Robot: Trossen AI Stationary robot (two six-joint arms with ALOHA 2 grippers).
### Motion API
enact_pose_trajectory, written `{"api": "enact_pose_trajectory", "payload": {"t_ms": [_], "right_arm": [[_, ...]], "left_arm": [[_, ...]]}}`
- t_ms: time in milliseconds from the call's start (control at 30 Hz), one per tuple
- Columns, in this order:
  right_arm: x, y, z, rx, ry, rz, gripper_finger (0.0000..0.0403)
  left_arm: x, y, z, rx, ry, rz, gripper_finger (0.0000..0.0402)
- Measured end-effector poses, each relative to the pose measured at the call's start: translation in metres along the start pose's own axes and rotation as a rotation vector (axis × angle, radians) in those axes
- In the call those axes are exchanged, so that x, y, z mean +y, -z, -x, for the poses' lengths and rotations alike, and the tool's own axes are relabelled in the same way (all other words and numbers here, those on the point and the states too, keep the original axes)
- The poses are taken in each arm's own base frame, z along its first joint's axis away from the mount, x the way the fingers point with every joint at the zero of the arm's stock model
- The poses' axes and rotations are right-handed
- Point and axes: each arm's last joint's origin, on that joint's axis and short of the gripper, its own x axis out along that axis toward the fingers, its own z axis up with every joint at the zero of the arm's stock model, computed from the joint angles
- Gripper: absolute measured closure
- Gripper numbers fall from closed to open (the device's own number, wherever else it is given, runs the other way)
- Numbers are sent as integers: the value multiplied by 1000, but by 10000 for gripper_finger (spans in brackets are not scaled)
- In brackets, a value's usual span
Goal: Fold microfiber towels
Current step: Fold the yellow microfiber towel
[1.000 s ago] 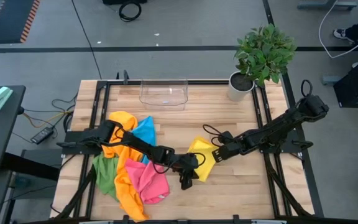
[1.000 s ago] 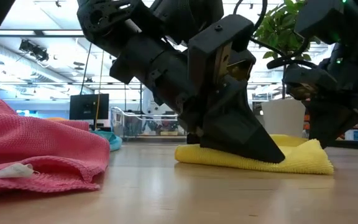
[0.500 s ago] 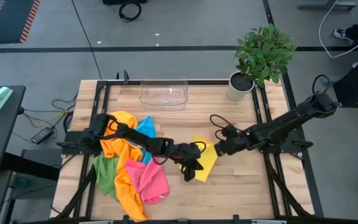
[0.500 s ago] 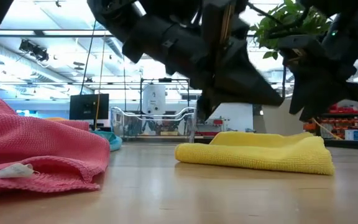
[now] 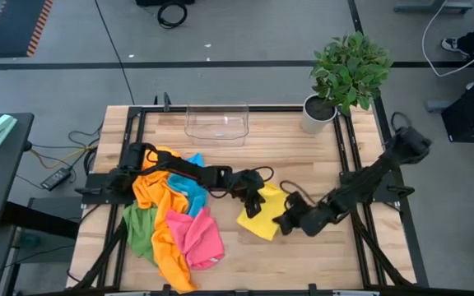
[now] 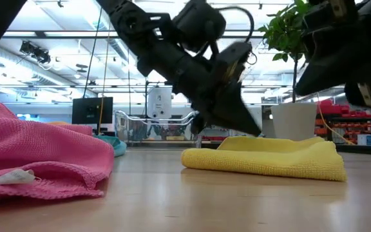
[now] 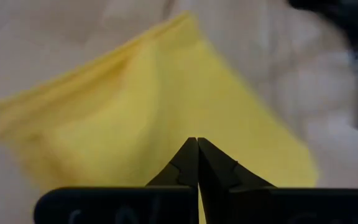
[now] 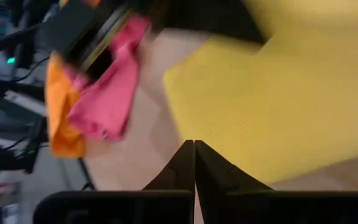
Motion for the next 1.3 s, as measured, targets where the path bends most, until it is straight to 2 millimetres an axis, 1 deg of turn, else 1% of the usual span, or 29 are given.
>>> {"api": "enact_pose_trajectory", "payload": {"t_ms": [100, 233, 333, 433, 500, 600, 667, 733, 767, 833, 867, 933, 1000, 1067, 1133, 1233, 1300], "right_arm": [[-3, 13, -19, 31, -37, -13, 399], [-14, 26, -38, 116, 18, 15, 400], [-17, 34, -49, 187, 50, 54, 400], [-20, 34, -52, 250, 92, 84, 400], [-20, 30, -50, 305, 110, 116, 401], [-19, 20, -39, 419, 135, 214, 401], [-17, 12, -26, 494, 148, 275, 401], [-14, 3, -11, 550, 142, 330, 402], [-12, -1, -2, 566, 138, 354, 402], [-5, -9, 16, 576, 99, 364, 402], [-1, -13, 24, 564, 78, 340, 402], [7, -18, 38, 491, 35, 258, 402], [13, -16, 45, 383, 6, 200, 402], [14, -8, 44, 338, 5, 179, 402], [9, 4, 36, 329, 47, 166, 402], [2, 20, 13, 326, 81, 139, 402], [-1, 28, -2, 327, 72, 127, 402]], "left_arm": [[7, 4, 1, 60, -39, 9, 397], [8, 7, 1, 83, -52, -13, 393], [9, 9, 1, 105, -66, -12, 397], [4, 16, 1, 142, -75, -2, 395], [-5, 22, 0, 163, -71, 13, 393], [-28, 35, -1, 189, -26, -12, 396], [-43, 43, -2, 213, 35, -44, 397], [-53, 47, 2, 229, 72, -84, 394], [-54, 45, 4, 226, 78, -88, 391], [-54, 32, 14, 185, 80, -91, 387], [-53, 24, 19, 152, 80, -94, 387], [-51, 8, 32, 96, 64, -109, 393], [-48, -4, 44, 53, 44, -126, 396], [-44, -12, 50, 26, 25, -131, 394], [-38, -15, 51, 30, 17, -125, 388], [-29, -12, 44, 68, 46, -114, 389], [-24, -7, 36, 112, 76, -104, 395]]}}
